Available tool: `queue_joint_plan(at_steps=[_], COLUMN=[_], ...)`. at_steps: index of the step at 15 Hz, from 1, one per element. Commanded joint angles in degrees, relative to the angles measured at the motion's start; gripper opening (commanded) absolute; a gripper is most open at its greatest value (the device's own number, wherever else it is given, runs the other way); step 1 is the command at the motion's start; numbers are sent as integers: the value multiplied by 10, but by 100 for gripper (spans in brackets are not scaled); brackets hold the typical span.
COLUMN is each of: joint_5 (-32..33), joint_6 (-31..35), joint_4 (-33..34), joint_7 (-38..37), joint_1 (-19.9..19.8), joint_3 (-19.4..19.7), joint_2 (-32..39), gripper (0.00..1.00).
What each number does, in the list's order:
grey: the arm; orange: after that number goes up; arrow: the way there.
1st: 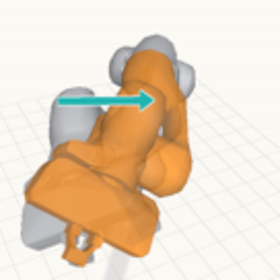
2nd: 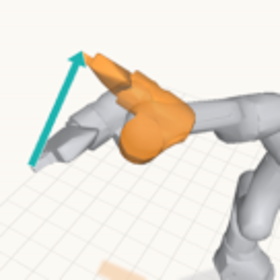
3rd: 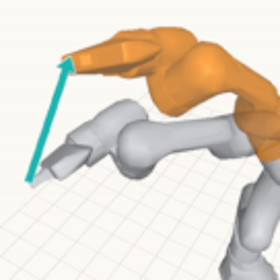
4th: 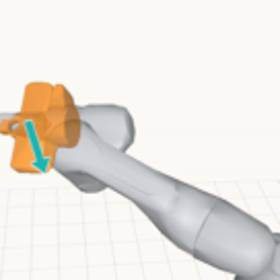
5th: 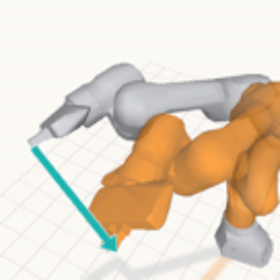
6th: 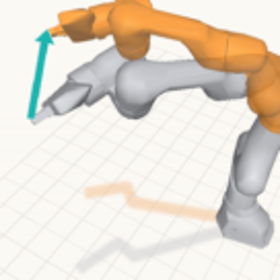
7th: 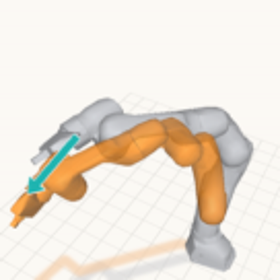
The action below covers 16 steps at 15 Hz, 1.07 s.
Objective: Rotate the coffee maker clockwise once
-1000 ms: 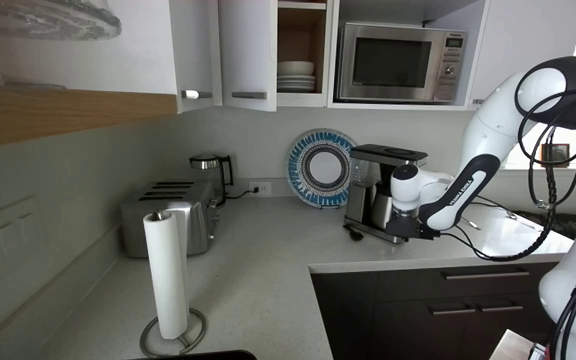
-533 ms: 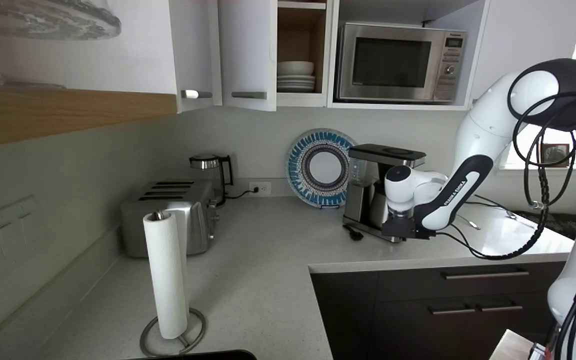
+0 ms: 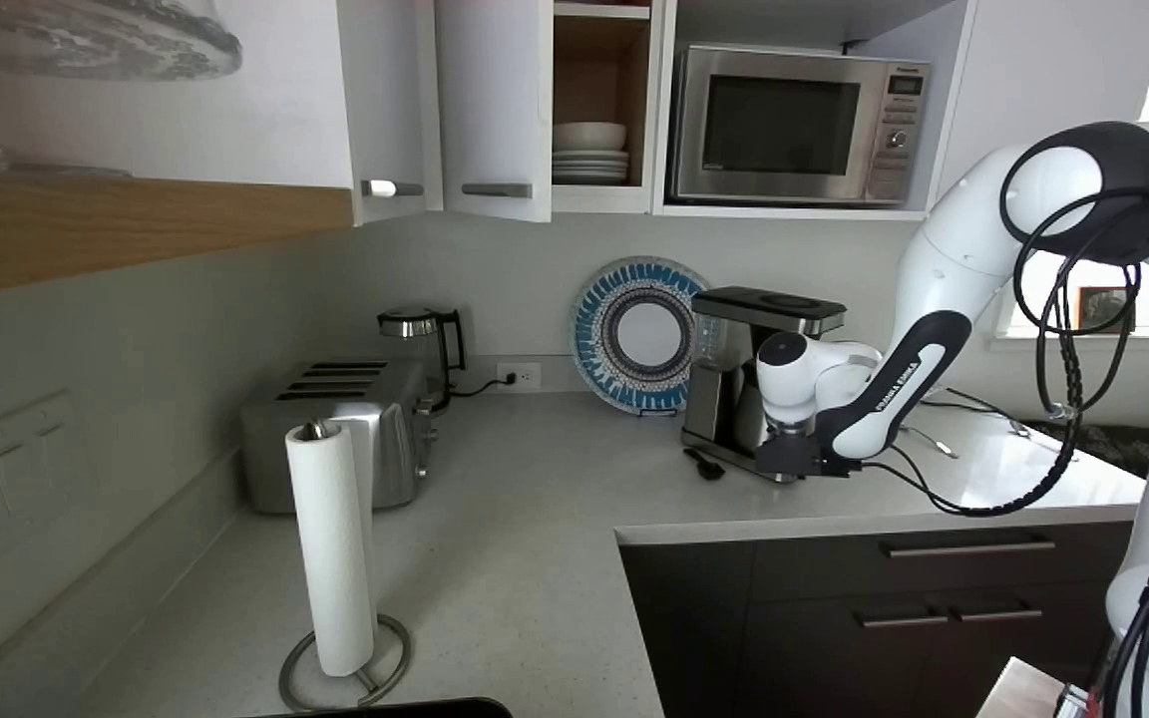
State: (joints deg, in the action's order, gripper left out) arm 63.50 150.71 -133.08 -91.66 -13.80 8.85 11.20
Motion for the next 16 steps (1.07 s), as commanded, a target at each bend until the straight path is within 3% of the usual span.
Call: queue_joint_plan(at_steps=[1,9,16], joint_5=[11,13,18], joint_6=[34,44,91], joint_4=[84,82,43], joint_7=[-11,-14,11], joint_1=[28,32,8], joint_3=[8,14,22], joint_2=[31,31,1], gripper=[0,0,0])
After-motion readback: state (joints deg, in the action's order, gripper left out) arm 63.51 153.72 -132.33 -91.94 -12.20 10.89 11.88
